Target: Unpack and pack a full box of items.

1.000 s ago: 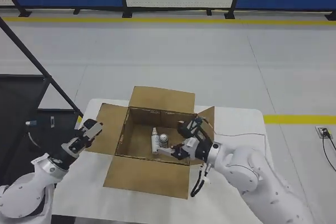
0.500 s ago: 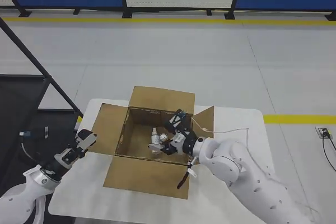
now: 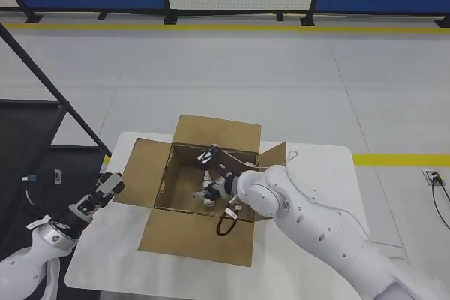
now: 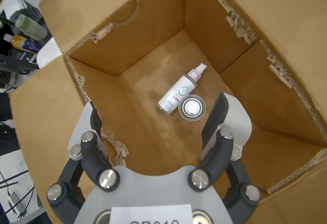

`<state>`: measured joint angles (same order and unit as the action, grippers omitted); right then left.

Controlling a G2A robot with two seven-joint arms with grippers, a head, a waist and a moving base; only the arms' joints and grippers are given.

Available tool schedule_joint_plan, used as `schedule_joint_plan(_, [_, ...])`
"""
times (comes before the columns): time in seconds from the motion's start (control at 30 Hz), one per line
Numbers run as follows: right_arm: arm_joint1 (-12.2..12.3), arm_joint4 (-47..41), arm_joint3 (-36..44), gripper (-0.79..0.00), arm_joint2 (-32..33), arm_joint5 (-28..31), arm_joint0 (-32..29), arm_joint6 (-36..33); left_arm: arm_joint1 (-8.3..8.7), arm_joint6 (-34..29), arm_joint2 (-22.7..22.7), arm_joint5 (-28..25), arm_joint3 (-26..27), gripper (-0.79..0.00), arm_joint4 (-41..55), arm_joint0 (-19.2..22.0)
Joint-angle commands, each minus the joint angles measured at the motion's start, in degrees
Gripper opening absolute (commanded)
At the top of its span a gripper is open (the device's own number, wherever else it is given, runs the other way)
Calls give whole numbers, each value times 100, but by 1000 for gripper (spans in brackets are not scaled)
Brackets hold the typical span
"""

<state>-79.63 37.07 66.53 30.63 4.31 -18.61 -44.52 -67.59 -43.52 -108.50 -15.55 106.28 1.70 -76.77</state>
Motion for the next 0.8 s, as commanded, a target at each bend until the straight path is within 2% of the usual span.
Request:
schedule_joint_plan(0.0, [-159, -74, -455, 0, -157, 5, 158, -33, 1, 1, 0, 4, 0, 0, 10, -7])
schedule_joint_plan(0.37, [-897, -236, -2300, 0, -619, 115, 508, 321, 1, 1, 0, 4, 0, 0, 10, -7])
schedule_joint_plan(0.4, [-969, -253, -2476, -129, -638, 170, 540, 357, 1, 1, 0, 4, 0, 0, 10, -7])
schedule_joint_plan(0.47, [-1070, -269, -2685, -443, -663, 231, 580, 398, 1, 1, 0, 4, 0, 0, 10, -7])
schedule_joint_plan(0.53, [-1144, -273, -2836, -529, -676, 275, 610, 427, 1, 1, 0, 4, 0, 0, 10, -7])
schedule_joint_plan(0.67, [-1310, -198, -3144, -767, -711, 249, 680, 457, 1, 1, 0, 4, 0, 0, 10, -7])
schedule_joint_plan(0.77, [-1397, -114, -3288, -785, -736, 189, 716, 421, 1, 1, 0, 4, 0, 0, 10, -7])
